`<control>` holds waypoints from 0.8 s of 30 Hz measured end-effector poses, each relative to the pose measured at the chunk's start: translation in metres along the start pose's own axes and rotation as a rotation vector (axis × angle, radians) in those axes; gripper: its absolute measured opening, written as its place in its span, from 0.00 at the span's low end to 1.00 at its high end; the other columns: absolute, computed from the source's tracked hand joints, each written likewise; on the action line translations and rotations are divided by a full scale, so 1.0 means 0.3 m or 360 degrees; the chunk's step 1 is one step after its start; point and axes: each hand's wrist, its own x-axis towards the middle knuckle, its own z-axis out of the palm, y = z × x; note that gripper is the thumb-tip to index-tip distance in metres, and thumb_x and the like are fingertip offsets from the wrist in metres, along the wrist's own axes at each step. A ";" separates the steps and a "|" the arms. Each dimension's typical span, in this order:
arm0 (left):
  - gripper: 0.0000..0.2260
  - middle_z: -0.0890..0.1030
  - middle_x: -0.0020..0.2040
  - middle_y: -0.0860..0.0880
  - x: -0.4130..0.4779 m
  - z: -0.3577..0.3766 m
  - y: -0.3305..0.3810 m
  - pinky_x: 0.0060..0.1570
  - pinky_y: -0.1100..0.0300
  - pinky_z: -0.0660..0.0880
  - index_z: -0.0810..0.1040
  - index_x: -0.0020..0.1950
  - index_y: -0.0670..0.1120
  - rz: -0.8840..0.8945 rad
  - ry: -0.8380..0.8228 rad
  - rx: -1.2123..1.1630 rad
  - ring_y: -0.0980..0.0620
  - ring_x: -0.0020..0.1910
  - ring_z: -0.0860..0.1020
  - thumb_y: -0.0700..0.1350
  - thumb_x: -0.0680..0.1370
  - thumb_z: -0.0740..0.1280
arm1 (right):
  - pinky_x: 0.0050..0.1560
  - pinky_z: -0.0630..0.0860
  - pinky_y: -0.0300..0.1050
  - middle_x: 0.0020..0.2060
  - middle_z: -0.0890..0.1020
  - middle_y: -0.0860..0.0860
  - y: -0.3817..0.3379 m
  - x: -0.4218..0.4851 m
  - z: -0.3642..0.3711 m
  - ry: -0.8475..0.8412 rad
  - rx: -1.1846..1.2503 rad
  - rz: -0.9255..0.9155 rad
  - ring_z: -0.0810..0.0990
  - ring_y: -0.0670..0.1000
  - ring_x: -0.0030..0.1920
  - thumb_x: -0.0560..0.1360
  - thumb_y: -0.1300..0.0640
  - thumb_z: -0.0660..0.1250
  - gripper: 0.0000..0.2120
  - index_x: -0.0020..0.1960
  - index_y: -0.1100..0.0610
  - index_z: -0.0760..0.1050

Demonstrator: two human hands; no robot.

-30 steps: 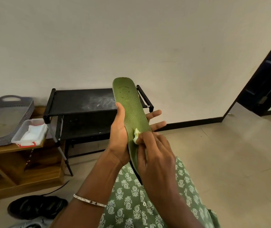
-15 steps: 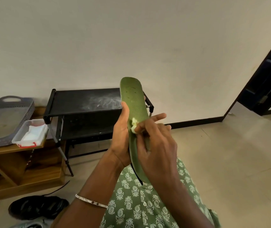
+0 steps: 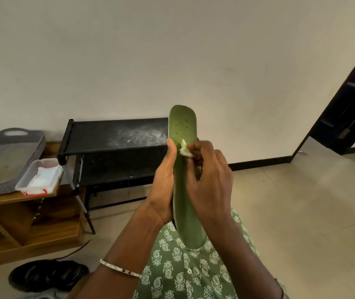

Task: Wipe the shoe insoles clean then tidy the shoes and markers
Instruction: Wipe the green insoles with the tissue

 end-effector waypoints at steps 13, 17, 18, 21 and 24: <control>0.40 0.77 0.67 0.38 0.009 -0.011 0.008 0.66 0.44 0.73 0.75 0.70 0.40 -0.0092 -0.0072 0.0015 0.38 0.67 0.75 0.72 0.78 0.49 | 0.47 0.80 0.49 0.47 0.84 0.50 0.018 -0.067 0.003 0.0001 -0.0010 -0.0001 0.79 0.48 0.48 0.75 0.64 0.71 0.08 0.53 0.58 0.82; 0.32 0.82 0.54 0.41 0.000 -0.010 -0.006 0.56 0.51 0.80 0.81 0.60 0.43 -0.0020 -0.0097 0.0033 0.46 0.56 0.82 0.67 0.81 0.51 | 0.45 0.78 0.46 0.48 0.84 0.49 0.017 -0.007 0.002 0.0006 -0.0053 -0.0032 0.78 0.49 0.48 0.76 0.65 0.70 0.08 0.54 0.57 0.82; 0.33 0.82 0.55 0.39 0.001 -0.012 -0.002 0.60 0.49 0.79 0.81 0.61 0.42 -0.0025 -0.0077 0.0018 0.44 0.57 0.81 0.67 0.81 0.51 | 0.46 0.76 0.43 0.47 0.84 0.49 0.013 -0.016 0.000 0.0006 -0.0059 -0.0064 0.78 0.49 0.48 0.76 0.65 0.70 0.08 0.53 0.57 0.81; 0.41 0.73 0.70 0.33 0.007 -0.016 0.005 0.74 0.39 0.63 0.70 0.73 0.38 -0.0116 -0.0109 -0.0028 0.34 0.72 0.70 0.72 0.78 0.51 | 0.47 0.73 0.36 0.47 0.84 0.50 0.003 -0.087 -0.009 -0.0014 -0.0081 -0.0108 0.78 0.47 0.49 0.74 0.67 0.71 0.08 0.52 0.58 0.81; 0.38 0.75 0.69 0.36 0.026 -0.032 0.004 0.67 0.35 0.69 0.68 0.74 0.48 -0.0135 -0.0149 -0.0078 0.28 0.65 0.73 0.73 0.77 0.47 | 0.47 0.76 0.36 0.47 0.83 0.48 -0.005 -0.171 -0.019 -0.0056 -0.0070 -0.0110 0.78 0.46 0.49 0.73 0.66 0.73 0.09 0.51 0.57 0.80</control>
